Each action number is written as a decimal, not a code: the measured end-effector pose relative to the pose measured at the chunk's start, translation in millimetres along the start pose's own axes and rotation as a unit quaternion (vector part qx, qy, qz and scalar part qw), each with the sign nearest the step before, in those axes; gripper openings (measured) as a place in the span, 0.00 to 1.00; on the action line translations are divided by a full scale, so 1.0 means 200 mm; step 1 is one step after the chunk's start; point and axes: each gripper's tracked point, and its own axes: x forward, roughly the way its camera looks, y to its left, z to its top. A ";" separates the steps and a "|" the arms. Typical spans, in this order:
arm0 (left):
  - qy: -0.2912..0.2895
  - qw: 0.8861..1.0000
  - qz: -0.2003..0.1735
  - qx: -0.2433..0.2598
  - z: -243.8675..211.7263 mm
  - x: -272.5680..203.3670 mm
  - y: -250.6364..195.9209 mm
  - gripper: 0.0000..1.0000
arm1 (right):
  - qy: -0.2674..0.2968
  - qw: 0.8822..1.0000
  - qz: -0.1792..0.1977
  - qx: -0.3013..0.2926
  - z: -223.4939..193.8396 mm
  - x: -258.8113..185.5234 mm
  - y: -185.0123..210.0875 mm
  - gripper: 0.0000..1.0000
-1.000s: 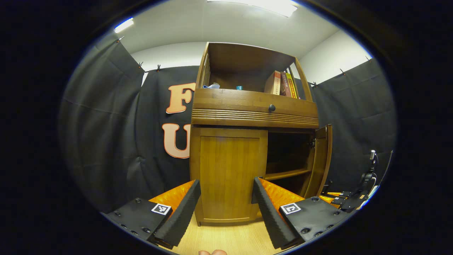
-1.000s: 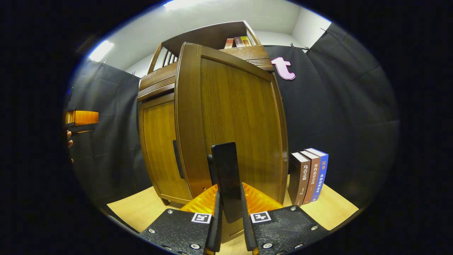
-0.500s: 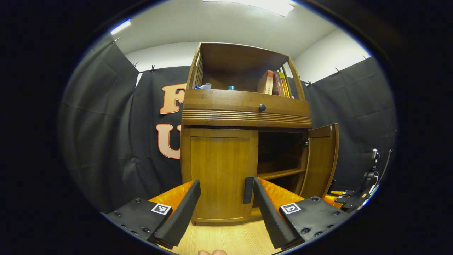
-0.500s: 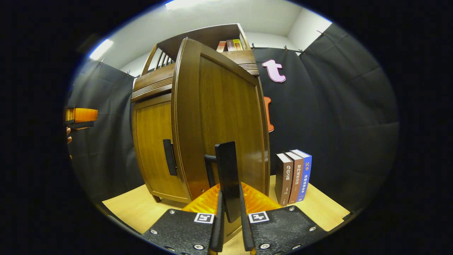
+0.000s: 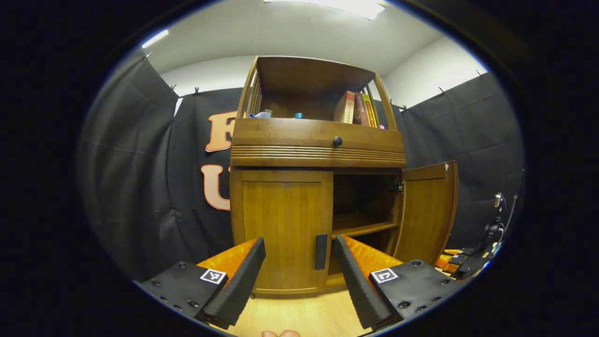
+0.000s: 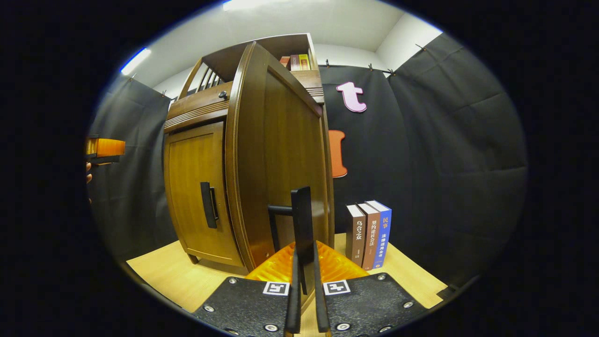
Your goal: Open the right door of the double-door shoe cabinet with the right hand, and open the left door with the left hand.
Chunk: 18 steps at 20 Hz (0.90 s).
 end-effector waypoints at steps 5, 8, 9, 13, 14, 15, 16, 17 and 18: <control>0.001 1.000 0.007 0.008 0.00 0.03 -0.03 0.94 | 0.000 1.000 -0.011 -0.001 0.01 -0.02 -0.11 0.08; 0.003 1.000 0.006 0.009 -0.01 0.03 -0.06 0.94 | -0.001 1.000 -0.015 -0.002 0.02 -0.03 -0.16 0.07; 0.004 1.000 0.004 0.009 -0.02 0.04 -0.08 0.94 | -0.001 1.000 -0.016 -0.001 0.02 -0.03 -0.18 0.06; 0.008 1.000 0.002 0.014 -0.04 0.06 -0.11 0.94 | 0.000 1.000 -0.013 0.002 0.02 -0.03 -0.23 0.06; 0.008 1.000 0.003 0.016 -0.04 0.07 -0.12 0.94 | 0.000 1.000 -0.012 0.003 0.02 -0.02 -0.24 0.05; 0.009 1.000 0.004 0.018 -0.05 0.08 -0.13 0.94 | 0.000 1.000 -0.012 0.003 0.02 -0.02 -0.26 0.05; 0.011 1.000 0.003 0.018 -0.05 0.08 -0.14 0.94 | 0.000 1.000 -0.012 0.003 0.02 -0.02 -0.27 0.05; 0.012 1.000 0.003 0.017 -0.06 0.09 -0.15 0.94 | 0.000 1.000 -0.012 0.004 0.02 -0.02 -0.29 0.05; 0.013 1.000 0.003 0.016 -0.06 0.09 -0.16 0.94 | 0.000 1.000 -0.013 0.006 0.03 -0.02 -0.31 0.04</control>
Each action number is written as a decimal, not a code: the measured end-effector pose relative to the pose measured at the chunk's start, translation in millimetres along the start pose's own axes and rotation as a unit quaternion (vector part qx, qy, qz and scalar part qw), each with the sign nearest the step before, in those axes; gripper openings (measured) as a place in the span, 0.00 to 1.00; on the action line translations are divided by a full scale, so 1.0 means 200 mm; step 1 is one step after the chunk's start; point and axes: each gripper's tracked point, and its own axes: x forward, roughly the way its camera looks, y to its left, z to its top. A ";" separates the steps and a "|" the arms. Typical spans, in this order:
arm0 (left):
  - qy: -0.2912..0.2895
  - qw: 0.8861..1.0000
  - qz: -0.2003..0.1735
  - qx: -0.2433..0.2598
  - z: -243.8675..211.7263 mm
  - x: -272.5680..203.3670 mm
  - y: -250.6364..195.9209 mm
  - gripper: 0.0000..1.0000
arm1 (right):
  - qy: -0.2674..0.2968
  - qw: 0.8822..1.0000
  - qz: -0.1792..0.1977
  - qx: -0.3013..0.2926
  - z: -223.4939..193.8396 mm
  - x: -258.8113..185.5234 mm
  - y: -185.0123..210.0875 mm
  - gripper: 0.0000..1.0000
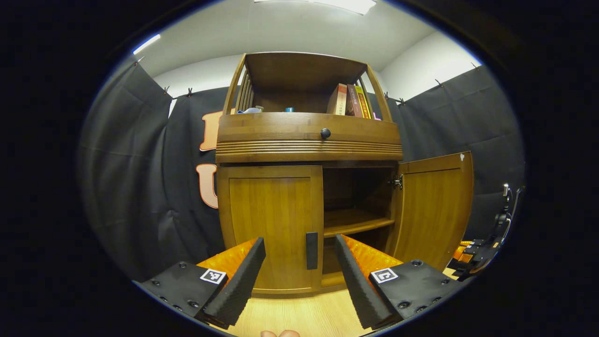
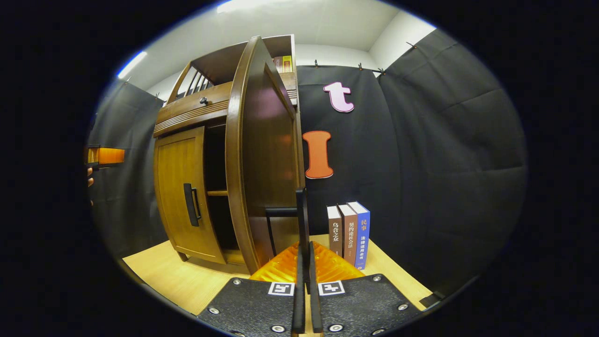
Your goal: Open the right door of the double-door shoe cabinet with the right hand, and open the left door with the left hand.
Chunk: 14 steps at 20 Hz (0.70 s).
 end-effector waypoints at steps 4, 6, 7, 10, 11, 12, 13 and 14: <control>-0.004 1.000 0.005 0.001 -0.02 0.03 -0.01 0.97 | 0.002 1.000 0.009 0.009 0.00 0.00 -0.03 0.04; -0.003 1.000 0.010 0.002 -0.03 0.06 -0.02 0.95 | 0.003 1.000 0.013 0.007 0.00 0.00 -0.03 0.04; 0.000 1.000 0.011 0.001 -0.05 0.06 -0.02 0.94 | 0.004 1.000 0.015 0.006 0.01 0.00 -0.04 0.04; 0.006 1.000 0.016 -0.007 -0.08 0.10 -0.02 0.95 | 0.004 1.000 0.021 0.008 0.00 0.01 -0.06 0.04; 0.007 1.000 0.017 -0.006 -0.09 0.12 -0.02 0.95 | 0.004 1.000 0.023 0.010 0.00 0.01 -0.07 0.04; 0.007 1.000 0.020 -0.004 -0.09 0.13 -0.02 0.97 | 0.005 1.000 0.027 0.011 0.01 0.01 -0.07 0.03; 0.007 1.000 0.023 -0.001 -0.10 0.14 -0.02 0.97 | 0.006 0.999 0.030 0.015 0.01 0.00 -0.07 0.04; 0.006 1.000 0.025 0.001 -0.11 0.15 -0.03 0.95 | 0.006 0.999 0.029 0.016 0.00 -0.01 -0.08 0.05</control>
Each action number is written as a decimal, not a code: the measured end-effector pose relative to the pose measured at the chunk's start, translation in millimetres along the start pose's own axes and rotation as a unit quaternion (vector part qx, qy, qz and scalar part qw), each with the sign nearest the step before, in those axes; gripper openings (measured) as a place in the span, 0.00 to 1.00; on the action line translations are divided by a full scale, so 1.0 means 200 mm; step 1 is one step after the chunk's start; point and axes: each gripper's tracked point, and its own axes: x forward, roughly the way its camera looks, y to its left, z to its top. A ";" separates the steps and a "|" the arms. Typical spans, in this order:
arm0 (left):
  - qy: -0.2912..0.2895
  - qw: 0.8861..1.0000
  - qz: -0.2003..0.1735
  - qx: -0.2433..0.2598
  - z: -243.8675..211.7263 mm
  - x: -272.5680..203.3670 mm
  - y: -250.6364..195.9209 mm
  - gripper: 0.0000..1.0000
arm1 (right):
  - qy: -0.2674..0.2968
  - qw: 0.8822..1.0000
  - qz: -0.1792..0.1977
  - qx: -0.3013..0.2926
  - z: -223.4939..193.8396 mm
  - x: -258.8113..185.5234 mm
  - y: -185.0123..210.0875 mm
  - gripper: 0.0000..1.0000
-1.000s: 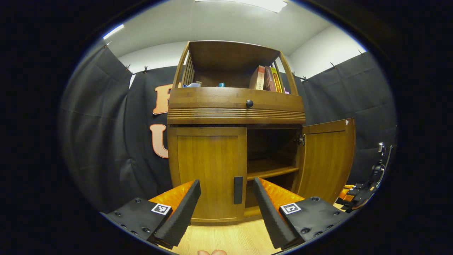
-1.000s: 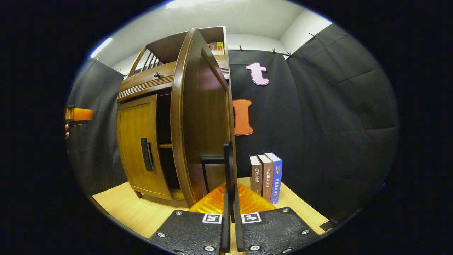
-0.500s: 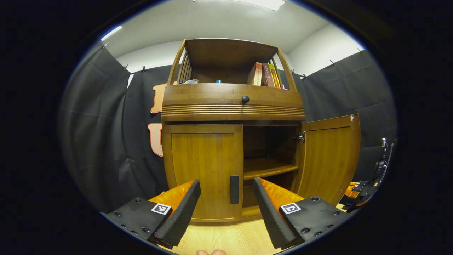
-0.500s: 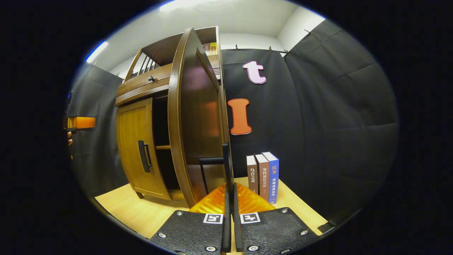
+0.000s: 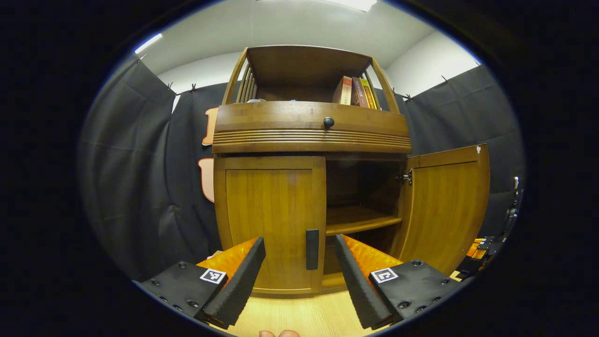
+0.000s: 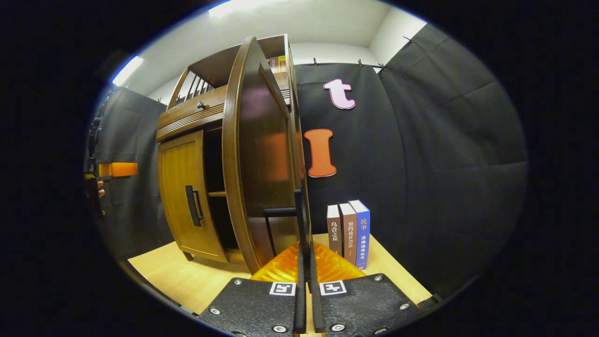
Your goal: Open the right door of the double-door shoe cabinet with the right hand, and open the left door with the left hand.
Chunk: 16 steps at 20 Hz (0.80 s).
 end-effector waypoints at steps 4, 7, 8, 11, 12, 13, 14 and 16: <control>0.008 1.000 -0.003 -0.003 -0.05 0.06 -0.03 0.95 | -0.001 1.000 -0.010 0.009 0.00 -0.03 -0.06 0.07; 0.010 1.000 -0.003 -0.003 -0.09 0.09 -0.03 0.95 | -0.007 0.999 -0.042 -0.003 0.02 -0.08 -0.14 0.09; 0.008 1.000 0.001 -0.001 -0.09 0.11 -0.03 0.95 | -0.014 0.998 -0.060 -0.013 0.04 -0.10 -0.19 0.24; 0.008 1.000 0.008 0.004 -0.14 0.15 -0.02 0.96 | -0.031 0.997 -0.070 -0.009 0.10 -0.17 -0.18 0.13; 0.010 1.000 0.007 0.004 -0.16 0.17 -0.02 0.95 | -0.034 0.996 -0.076 -0.009 0.11 -0.19 -0.19 0.29; 0.011 1.000 0.005 0.003 -0.17 0.18 -0.03 0.96 | -0.037 0.996 -0.082 -0.011 0.13 -0.21 -0.18 0.18; 0.012 1.000 0.001 0.001 -0.19 0.20 -0.04 0.95 | -0.038 0.995 -0.086 -0.016 0.13 -0.22 -0.18 0.22; 0.019 1.000 -0.002 -0.001 -0.24 0.23 -0.05 0.97 | -0.040 0.995 -0.084 -0.020 0.14 -0.25 -0.15 0.16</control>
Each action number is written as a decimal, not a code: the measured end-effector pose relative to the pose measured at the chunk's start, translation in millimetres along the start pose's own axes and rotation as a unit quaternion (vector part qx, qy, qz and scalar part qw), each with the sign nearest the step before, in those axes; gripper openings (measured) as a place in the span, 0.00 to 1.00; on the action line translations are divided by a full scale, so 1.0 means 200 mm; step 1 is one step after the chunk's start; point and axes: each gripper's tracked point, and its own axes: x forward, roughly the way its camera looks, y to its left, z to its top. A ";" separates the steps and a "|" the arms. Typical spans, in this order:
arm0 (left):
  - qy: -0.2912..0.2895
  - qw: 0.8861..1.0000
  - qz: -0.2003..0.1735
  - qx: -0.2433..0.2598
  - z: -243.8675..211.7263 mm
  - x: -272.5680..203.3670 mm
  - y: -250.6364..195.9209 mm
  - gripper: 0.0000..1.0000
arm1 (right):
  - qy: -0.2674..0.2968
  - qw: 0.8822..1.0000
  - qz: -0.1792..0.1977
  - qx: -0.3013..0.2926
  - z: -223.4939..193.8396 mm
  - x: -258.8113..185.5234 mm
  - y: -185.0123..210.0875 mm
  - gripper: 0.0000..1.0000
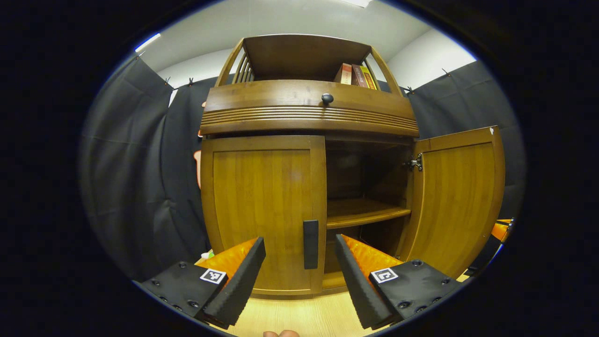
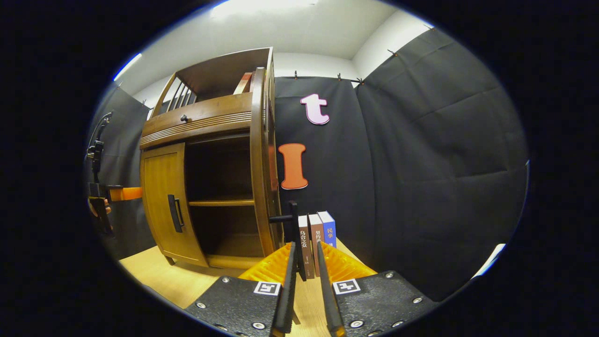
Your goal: Open the right door of the double-door shoe cabinet with the right hand, and open the left door with the left hand.
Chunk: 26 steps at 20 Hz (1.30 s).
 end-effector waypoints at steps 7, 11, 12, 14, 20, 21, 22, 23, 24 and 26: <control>0.003 1.000 -0.022 0.022 -0.13 0.17 -0.12 0.95 | -0.018 0.999 -0.035 -0.003 0.07 -0.04 -0.04 0.76; -0.003 1.000 -0.014 0.021 -0.19 0.32 -0.11 0.95 | -0.020 0.999 -0.031 0.000 0.08 -0.06 -0.02 0.87; 0.004 1.000 -0.011 0.018 -0.22 0.36 -0.10 0.97 | -0.018 0.999 -0.030 -0.001 0.08 -0.06 -0.02 0.91; 0.014 1.000 -0.012 0.008 -0.28 0.43 -0.10 0.97 | -0.018 0.999 -0.029 -0.003 0.08 -0.06 -0.01 0.99; 0.029 1.000 -0.011 0.006 -0.37 0.61 -0.10 0.96 | -0.026 0.999 -0.033 -0.008 0.09 -0.07 0.01 0.99; 0.028 1.000 -0.010 0.004 -0.37 0.63 -0.09 0.96 | -0.026 0.999 -0.031 -0.008 0.09 -0.08 0.01 0.99; 0.029 1.000 -0.013 0.002 -0.38 0.65 -0.10 0.93 | -0.028 0.999 -0.029 -0.008 0.10 -0.09 0.03 0.99; 0.031 0.999 -0.011 0.002 -0.39 0.66 -0.10 0.90 | -0.029 0.999 -0.025 -0.007 0.11 -0.09 0.04 0.88; 0.035 0.999 -0.007 0.003 -0.41 0.68 -0.09 0.85 | -0.031 0.999 -0.021 -0.006 0.11 -0.10 0.06 0.88; 0.041 0.999 -0.001 0.005 -0.43 0.71 -0.07 0.75 | -0.034 0.999 -0.015 -0.008 0.11 -0.11 0.08 0.88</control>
